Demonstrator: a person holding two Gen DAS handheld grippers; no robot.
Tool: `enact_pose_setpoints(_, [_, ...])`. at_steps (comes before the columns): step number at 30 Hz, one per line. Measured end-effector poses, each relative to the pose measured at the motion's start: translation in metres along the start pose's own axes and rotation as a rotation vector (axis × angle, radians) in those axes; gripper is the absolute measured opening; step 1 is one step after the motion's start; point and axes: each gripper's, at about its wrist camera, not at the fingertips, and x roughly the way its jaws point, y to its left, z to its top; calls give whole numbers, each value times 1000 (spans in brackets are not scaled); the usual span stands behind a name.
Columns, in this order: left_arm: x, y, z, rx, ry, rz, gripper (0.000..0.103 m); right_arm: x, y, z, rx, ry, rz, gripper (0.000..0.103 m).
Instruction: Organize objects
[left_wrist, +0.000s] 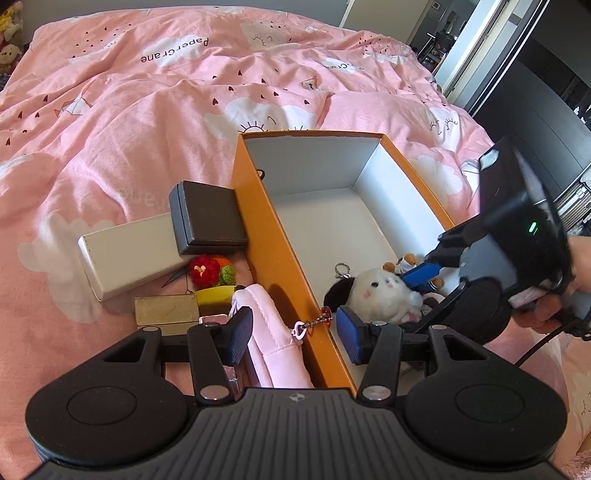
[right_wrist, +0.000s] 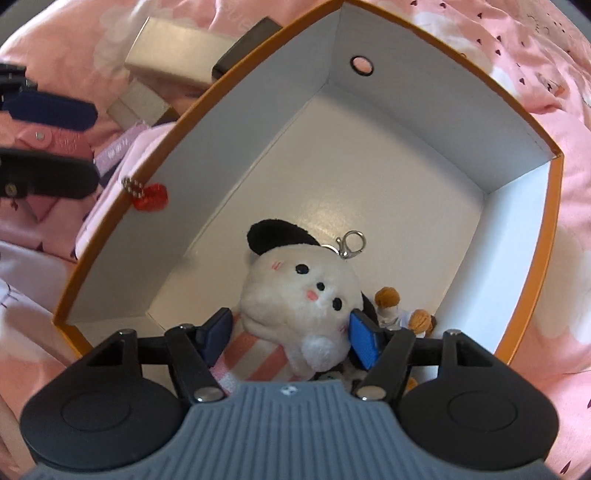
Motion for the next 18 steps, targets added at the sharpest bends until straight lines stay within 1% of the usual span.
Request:
enact_pose_setpoints(2, [0,1,-1,-2,4,5,59,7,7,-3,-53,11,-27,69])
enact_pose_setpoints(6, [0,4,-1,-15,9,11,59,11,9,-6,-95,19,-47,69])
enact_pose_setpoints(11, [-2,6,-1,-26,4,5,59,18,3,-9,-62,12,-40,71])
enact_pose_setpoints(15, [-10,12,-1,-39,-13,23,59,12,-4,-9,-34,-11,-35,74])
enact_pose_setpoints(17, [-17,17,0,-49,-26,36,59,5,-8,-9,-10,-26,-19,75])
enact_pose_setpoints(18, [-20,20,0,-53,-33,41,59,2,-10,-8,5,-31,-7,77])
